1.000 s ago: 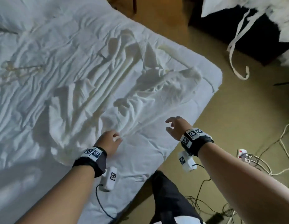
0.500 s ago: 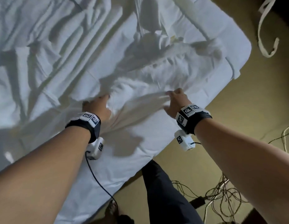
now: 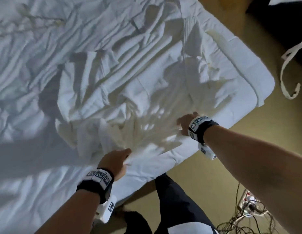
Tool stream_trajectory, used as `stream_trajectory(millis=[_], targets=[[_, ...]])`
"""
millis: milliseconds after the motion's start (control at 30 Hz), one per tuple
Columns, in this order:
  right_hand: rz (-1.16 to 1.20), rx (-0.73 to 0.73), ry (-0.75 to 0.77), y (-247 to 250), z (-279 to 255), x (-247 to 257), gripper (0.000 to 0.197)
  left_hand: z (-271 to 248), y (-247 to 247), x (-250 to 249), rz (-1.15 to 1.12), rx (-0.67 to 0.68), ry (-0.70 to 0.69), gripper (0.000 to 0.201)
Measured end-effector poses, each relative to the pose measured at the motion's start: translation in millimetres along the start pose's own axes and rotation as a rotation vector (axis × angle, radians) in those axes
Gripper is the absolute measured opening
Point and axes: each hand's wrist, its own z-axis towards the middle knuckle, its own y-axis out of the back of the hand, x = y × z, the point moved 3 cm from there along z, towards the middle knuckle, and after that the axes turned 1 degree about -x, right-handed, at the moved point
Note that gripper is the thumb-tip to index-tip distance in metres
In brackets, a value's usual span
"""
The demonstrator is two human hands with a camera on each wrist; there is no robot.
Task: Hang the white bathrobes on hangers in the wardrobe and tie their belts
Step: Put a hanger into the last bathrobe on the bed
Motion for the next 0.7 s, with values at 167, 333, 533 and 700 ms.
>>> stream_trajectory(millis=[167,333,533,700], targets=[[0.103,-0.007,0.208,-2,-81,114,0.048,-94,24,72,0.02,-0.256,0.092,0.045],[0.18,-0.111,0.453,1,-164,311,0.04,-242,50,195,-0.007,-0.391,0.37,0.045],[0.22,-0.097,0.946,5,-285,530,0.042,-458,33,346,-0.224,-0.661,0.985,0.024],[0.393,-0.117,1.044,21,-332,620,0.047,-545,-61,399,-0.635,-0.755,1.233,0.03]])
